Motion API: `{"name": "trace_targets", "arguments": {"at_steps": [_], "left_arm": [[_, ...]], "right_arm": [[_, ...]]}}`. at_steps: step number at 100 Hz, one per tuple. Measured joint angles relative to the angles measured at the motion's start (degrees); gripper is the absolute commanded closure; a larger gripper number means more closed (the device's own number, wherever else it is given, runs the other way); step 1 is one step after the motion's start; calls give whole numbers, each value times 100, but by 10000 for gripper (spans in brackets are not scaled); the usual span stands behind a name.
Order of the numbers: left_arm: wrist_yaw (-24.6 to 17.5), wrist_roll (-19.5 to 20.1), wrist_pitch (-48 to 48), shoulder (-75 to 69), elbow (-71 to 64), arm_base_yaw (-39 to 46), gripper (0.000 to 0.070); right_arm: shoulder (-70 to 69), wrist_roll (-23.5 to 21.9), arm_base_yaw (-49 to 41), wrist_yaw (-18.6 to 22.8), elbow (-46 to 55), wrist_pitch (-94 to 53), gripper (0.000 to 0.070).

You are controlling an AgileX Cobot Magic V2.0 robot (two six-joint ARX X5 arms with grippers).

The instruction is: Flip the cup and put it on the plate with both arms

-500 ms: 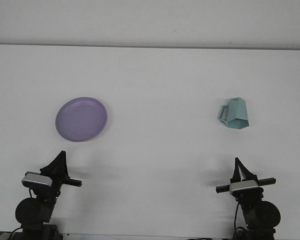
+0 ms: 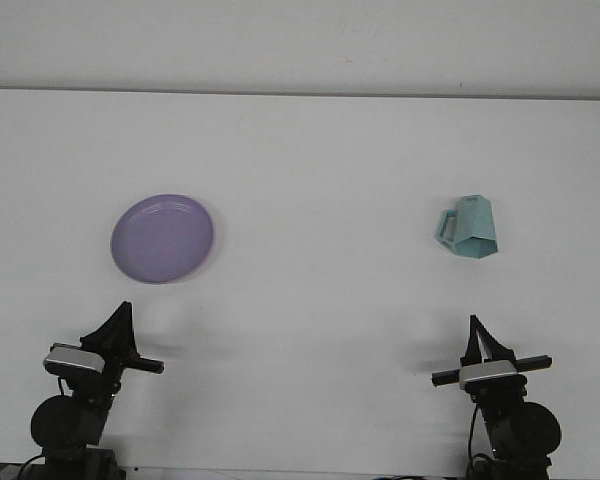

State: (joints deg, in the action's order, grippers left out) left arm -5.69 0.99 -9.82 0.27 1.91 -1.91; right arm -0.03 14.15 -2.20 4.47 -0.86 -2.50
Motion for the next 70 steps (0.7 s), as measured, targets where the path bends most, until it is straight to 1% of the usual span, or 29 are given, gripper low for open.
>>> {"name": "trace_targets", "arguments": {"at_steps": [25,32,41,52,58,70], "left_arm": [[2,0,0,0,0,0,684],[0,-7,0,0,0,0,685],[2,-133,-2,0,0,0,688],[2,-533,-4,0,0,0,688],[0,-697,-7,0,0,0,688],[0,-949,-7,0,0,0,688]], "right_arm": [[0,-15,0,9,0,44,700],[0,-129,-2,9,0,201,700],[0,-442,-2,11,0,308,700],[0,-944,-2,4,0,323,700],[0,-1303,-2,-11,0,337,700],[0,-2028,-2,-289,-15,612,700]]}}
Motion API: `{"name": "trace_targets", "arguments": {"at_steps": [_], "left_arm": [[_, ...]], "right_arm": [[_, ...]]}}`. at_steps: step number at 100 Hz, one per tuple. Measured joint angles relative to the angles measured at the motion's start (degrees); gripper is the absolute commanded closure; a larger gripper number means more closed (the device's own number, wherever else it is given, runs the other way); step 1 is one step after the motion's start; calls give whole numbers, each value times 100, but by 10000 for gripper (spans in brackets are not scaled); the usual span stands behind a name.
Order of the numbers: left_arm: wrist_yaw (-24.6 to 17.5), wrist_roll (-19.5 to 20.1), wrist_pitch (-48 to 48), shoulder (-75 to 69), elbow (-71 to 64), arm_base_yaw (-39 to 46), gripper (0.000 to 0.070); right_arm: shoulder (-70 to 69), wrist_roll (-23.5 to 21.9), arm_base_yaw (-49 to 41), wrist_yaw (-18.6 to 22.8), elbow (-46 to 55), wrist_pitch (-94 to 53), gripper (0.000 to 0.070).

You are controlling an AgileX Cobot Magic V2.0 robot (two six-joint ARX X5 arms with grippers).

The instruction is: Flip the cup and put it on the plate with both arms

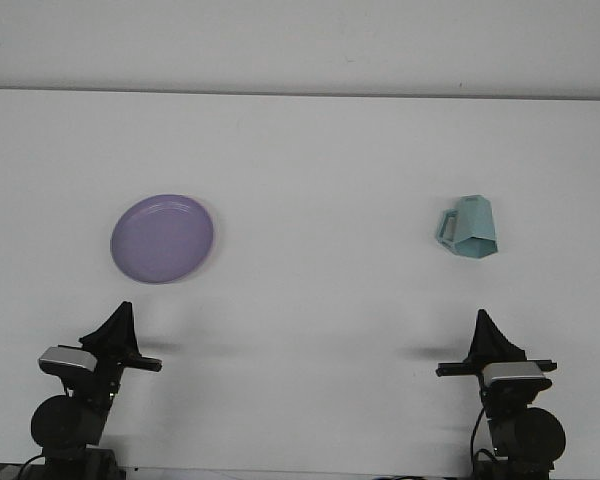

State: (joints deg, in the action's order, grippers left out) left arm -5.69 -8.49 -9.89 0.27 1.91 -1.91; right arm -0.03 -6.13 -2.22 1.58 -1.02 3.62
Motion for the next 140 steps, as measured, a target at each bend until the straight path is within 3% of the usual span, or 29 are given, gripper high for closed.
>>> {"name": "trace_targets", "arguments": {"at_steps": [11,24,32,51,58,69,74,91,118,140], "left_arm": [[2,-144,2,0,0,0,688],[2,-210,2,0,0,0,688],[0,-221,2,0,0,0,688],[0,-249,2,0,0,0,688],[0,-262,2,0,0,0,688],[0,-264,2,0,0,0,688],[0,-264,2,0,0,0,688],[0,-264,2,0,0,0,688],[0,-264,2,0,0,0,688],[0,-264,2,0,0,0,688]], "right_arm": [[-72,-457,0,-507,-332,-332,700],[-634,-557,0,-1104,-1241,-719,700],[-1198,-391,2,-1213,-1711,-706,700],[-2903,490,2,-1226,-2243,13,688],[-3536,920,35,-1231,-2243,398,584],[-4572,1574,168,-1220,-2243,876,216],[-5027,1797,269,-1224,-2243,1075,129],[-6520,2175,713,-1139,-2243,2129,128],[-8362,2481,1200,-503,-2264,4194,132],[-9348,2583,1405,-24,-2909,4629,136]]}}
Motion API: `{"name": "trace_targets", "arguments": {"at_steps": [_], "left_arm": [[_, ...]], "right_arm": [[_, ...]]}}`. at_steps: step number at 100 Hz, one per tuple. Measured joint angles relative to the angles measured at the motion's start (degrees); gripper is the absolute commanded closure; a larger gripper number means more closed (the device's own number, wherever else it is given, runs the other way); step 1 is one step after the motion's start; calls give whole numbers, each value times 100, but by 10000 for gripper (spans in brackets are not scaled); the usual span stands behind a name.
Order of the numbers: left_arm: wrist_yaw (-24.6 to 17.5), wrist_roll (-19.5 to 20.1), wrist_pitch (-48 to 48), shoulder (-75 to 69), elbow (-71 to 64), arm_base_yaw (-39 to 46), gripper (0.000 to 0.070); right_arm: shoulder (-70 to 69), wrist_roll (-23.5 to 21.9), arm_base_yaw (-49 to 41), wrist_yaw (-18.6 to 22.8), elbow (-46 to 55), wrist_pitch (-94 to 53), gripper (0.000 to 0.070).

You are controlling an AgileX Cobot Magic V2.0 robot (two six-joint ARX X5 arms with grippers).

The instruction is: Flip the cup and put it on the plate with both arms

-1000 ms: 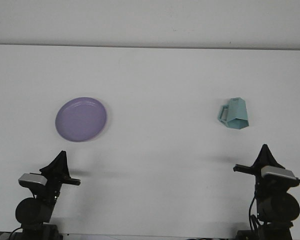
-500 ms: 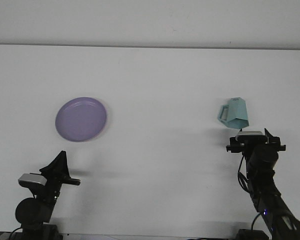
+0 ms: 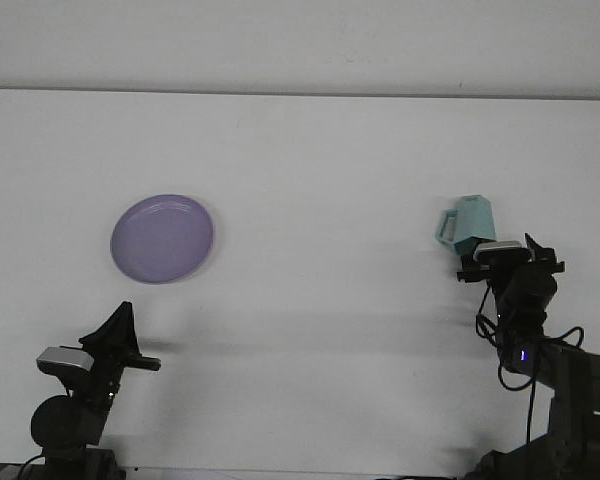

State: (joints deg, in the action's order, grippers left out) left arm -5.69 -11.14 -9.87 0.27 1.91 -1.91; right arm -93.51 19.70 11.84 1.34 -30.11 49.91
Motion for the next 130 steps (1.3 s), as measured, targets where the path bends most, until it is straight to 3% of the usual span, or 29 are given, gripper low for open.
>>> {"name": "trace_targets", "arguments": {"at_steps": [19,32,39,46,59,67,93,130], "left_arm": [[2,0,0,0,0,0,688],[2,0,0,0,0,0,688],[0,0,0,0,0,0,688],[0,0,0,0,0,0,688],[2,0,0,0,0,0,688],[2,0,0,0,0,0,688],[0,0,0,0,0,0,688],[2,0,-7,0,0,0,688]], "right_arm": [[-726,2,79,66,-638,13,136],[-1097,2,105,321,-968,13,139],[-1202,2,105,452,-1062,11,178],[-1263,2,105,525,-1139,11,268],[-1274,2,105,750,-1154,13,592],[-1276,17,105,826,-1154,11,689],[-1263,-111,103,916,-1154,-28,690],[979,-1099,-101,1178,-1156,-2428,692]]}}
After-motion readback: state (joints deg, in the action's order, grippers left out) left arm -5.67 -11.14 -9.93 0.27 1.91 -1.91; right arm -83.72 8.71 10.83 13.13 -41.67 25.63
